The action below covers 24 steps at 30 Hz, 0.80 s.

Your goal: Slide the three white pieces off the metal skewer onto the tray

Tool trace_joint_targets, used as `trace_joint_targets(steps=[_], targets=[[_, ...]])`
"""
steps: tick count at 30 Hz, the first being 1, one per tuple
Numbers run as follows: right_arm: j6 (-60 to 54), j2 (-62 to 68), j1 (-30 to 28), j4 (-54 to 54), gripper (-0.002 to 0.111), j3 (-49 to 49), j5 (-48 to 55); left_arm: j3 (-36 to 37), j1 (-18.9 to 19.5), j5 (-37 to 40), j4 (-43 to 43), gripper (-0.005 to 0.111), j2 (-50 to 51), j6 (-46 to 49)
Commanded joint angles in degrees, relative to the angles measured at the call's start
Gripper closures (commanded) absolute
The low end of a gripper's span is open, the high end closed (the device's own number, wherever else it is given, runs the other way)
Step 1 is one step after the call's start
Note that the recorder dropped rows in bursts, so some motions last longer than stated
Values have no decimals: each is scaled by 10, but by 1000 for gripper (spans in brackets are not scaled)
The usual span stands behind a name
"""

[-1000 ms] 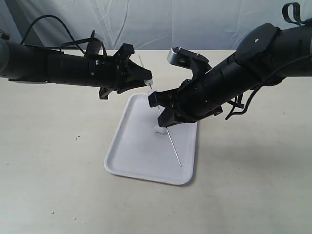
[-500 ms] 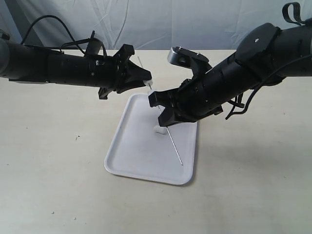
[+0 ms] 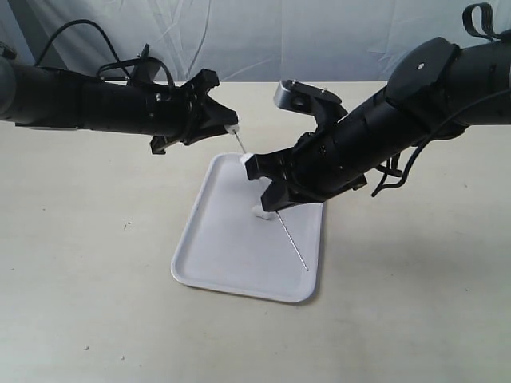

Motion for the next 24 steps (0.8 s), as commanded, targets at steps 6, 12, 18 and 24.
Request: trace_joint_targets(steps=[6, 12, 18, 24], targets=[[-6, -4, -2, -25, 109, -2, 41, -43, 0, -133, -7, 82, -1, 0], [27, -4, -3, -95, 109, -2, 43, -56, 18, -49, 39, 82, -1, -9], [108, -4, -3, -185, 109, -2, -35, -56, 26, 106, 299, 82, -1, -186], [116, -4, -3, -184, 109, -2, -78, -42, 11, 157, 310, 82, -1, -178]])
